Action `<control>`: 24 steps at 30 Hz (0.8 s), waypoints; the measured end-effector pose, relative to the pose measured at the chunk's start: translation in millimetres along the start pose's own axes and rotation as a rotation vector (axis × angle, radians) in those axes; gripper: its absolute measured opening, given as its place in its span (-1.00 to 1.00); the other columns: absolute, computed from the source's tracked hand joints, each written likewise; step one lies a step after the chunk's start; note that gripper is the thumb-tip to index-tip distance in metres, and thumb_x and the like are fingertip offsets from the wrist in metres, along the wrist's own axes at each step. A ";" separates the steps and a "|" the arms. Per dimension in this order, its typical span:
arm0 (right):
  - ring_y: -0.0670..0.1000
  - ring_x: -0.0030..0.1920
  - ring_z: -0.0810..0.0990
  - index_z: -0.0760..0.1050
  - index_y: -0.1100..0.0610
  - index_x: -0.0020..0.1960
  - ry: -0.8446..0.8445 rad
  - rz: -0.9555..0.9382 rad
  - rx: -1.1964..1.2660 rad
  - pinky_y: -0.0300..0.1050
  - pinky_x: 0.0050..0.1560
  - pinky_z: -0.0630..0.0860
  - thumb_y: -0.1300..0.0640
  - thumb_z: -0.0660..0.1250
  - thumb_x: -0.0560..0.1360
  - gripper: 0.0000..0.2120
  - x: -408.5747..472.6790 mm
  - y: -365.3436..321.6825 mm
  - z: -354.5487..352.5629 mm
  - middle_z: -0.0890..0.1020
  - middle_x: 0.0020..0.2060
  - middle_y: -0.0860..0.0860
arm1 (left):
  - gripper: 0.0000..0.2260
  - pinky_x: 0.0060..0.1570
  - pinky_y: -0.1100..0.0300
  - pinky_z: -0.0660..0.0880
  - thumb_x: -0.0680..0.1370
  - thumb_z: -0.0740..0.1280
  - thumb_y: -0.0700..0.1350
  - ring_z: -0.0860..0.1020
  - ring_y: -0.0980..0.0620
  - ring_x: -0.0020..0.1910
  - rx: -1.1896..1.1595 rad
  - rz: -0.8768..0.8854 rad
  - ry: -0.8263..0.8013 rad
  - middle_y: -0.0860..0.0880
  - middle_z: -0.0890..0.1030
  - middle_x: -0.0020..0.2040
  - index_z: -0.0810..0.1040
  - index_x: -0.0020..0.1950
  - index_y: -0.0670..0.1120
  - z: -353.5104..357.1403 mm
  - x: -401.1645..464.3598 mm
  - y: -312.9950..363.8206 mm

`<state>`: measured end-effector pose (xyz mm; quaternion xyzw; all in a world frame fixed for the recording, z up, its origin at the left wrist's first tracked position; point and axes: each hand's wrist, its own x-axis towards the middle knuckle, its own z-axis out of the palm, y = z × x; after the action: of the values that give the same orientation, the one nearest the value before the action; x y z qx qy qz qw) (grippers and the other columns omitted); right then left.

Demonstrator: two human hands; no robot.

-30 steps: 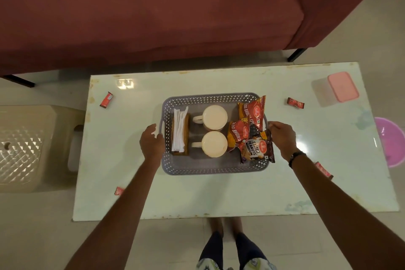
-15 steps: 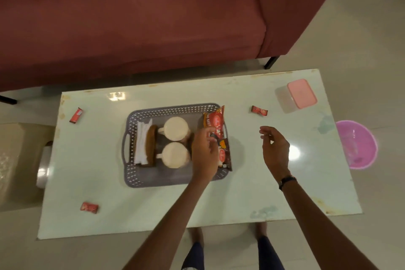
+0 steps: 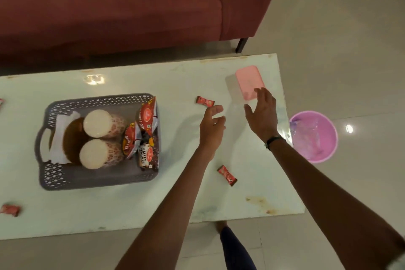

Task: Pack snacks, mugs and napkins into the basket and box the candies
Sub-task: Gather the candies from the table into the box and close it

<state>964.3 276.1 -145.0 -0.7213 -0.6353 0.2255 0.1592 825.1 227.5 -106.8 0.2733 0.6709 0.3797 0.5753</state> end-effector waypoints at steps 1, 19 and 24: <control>0.25 0.40 0.28 0.27 0.22 0.40 -0.015 -0.002 -0.027 0.12 0.31 0.37 0.13 0.34 0.47 -0.44 9.2 2.7 3.5 0.31 0.42 0.22 | -0.74 -0.03 0.24 0.52 0.54 0.21 -0.26 0.51 0.25 -0.08 -0.014 -0.020 -0.004 0.05 0.50 0.18 0.45 0.22 -0.12 5.0 4.5 -0.9; 0.27 0.27 0.40 0.22 -0.01 0.45 -0.242 0.059 0.127 0.16 0.21 0.51 -0.12 0.36 0.44 -0.35 -60.7 -2.4 9.2 0.27 0.37 0.25 | -0.68 0.09 0.18 0.46 0.59 0.19 0.02 0.50 0.02 0.16 -0.190 -0.308 0.020 -0.03 0.49 0.28 0.38 0.31 -0.05 10.0 -12.4 -34.5; 0.16 0.32 0.36 0.20 -0.12 0.46 -0.285 0.058 0.325 0.03 0.22 0.52 -0.12 0.31 0.47 -0.40 -122.8 -36.1 -6.4 0.29 0.36 0.15 | -0.41 0.25 -0.10 0.47 0.47 0.07 0.37 0.56 -0.17 0.20 -0.429 -0.378 -0.065 -0.18 0.58 0.20 0.51 0.25 -0.02 -3.9 -21.7 -41.0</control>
<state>926.0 160.3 -105.8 -0.6649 -0.5857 0.4291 0.1752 828.2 186.2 -128.2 0.0271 0.5955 0.3900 0.7018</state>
